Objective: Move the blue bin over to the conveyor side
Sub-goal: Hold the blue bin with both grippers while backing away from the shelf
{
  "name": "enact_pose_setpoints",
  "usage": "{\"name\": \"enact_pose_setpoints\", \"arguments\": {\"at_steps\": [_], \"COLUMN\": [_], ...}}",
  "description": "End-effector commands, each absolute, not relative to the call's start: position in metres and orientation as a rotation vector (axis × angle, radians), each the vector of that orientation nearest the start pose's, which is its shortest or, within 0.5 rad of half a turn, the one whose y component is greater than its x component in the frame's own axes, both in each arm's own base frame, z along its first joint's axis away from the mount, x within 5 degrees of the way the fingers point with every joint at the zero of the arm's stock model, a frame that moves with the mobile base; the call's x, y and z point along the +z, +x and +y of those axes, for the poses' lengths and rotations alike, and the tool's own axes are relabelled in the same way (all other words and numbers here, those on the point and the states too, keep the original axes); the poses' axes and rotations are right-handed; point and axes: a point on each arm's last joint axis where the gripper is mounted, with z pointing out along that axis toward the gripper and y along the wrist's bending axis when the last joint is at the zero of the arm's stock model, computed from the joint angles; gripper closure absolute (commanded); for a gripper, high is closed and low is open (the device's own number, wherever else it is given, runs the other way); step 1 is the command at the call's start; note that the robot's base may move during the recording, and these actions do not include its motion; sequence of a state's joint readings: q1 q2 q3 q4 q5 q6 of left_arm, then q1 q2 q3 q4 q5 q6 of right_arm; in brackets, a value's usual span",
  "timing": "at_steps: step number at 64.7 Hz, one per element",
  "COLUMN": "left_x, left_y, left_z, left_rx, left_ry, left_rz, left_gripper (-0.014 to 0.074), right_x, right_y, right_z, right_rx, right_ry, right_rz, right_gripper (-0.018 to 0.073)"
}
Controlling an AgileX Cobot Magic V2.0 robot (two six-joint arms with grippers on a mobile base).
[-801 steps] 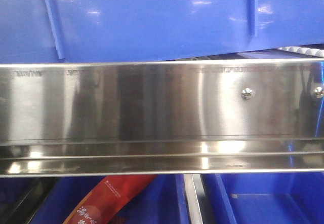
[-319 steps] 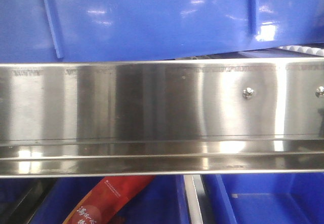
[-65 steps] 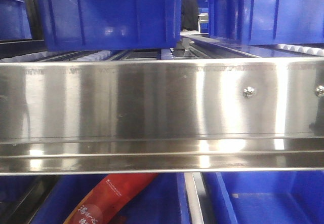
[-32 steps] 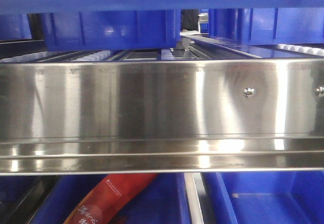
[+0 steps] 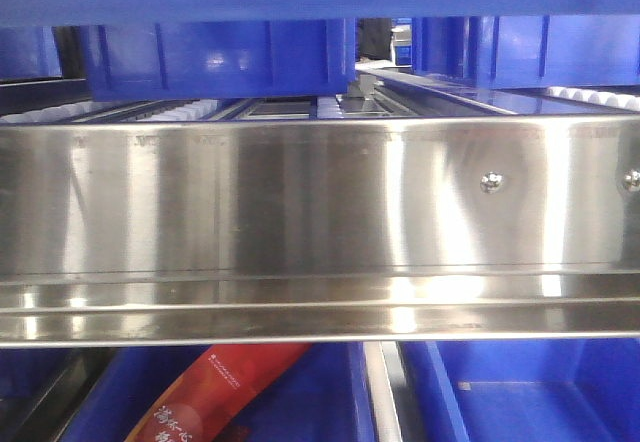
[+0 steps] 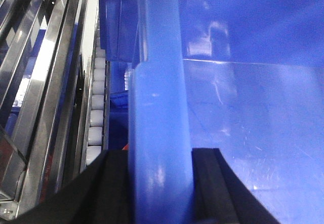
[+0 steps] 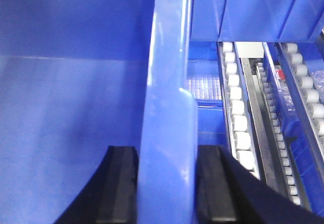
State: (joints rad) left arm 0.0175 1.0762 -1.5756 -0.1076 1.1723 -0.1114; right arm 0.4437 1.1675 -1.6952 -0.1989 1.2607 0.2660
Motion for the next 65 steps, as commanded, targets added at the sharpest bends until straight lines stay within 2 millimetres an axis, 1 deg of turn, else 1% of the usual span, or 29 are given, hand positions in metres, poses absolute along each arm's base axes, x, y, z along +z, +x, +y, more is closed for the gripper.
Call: {"name": "enact_pose_setpoints", "arguments": {"at_steps": [1,65], "left_x": [0.5127,0.5127], "left_y": [0.1670,0.1670], "left_z": [-0.0055,-0.0055], "left_rx": [-0.174,-0.174], "left_ry": [-0.115,-0.115], "left_rz": [2.018,2.018], "left_gripper": [0.0619,0.0619], "right_x": [0.5224,0.5224], "right_y": [0.1730,0.1730], "right_z": [0.0585,0.0585], "right_rx": [0.123,0.123], "right_ry": [-0.155,-0.155], "right_rz": [2.059,2.059], "right_gripper": [0.0648,0.0648]}}
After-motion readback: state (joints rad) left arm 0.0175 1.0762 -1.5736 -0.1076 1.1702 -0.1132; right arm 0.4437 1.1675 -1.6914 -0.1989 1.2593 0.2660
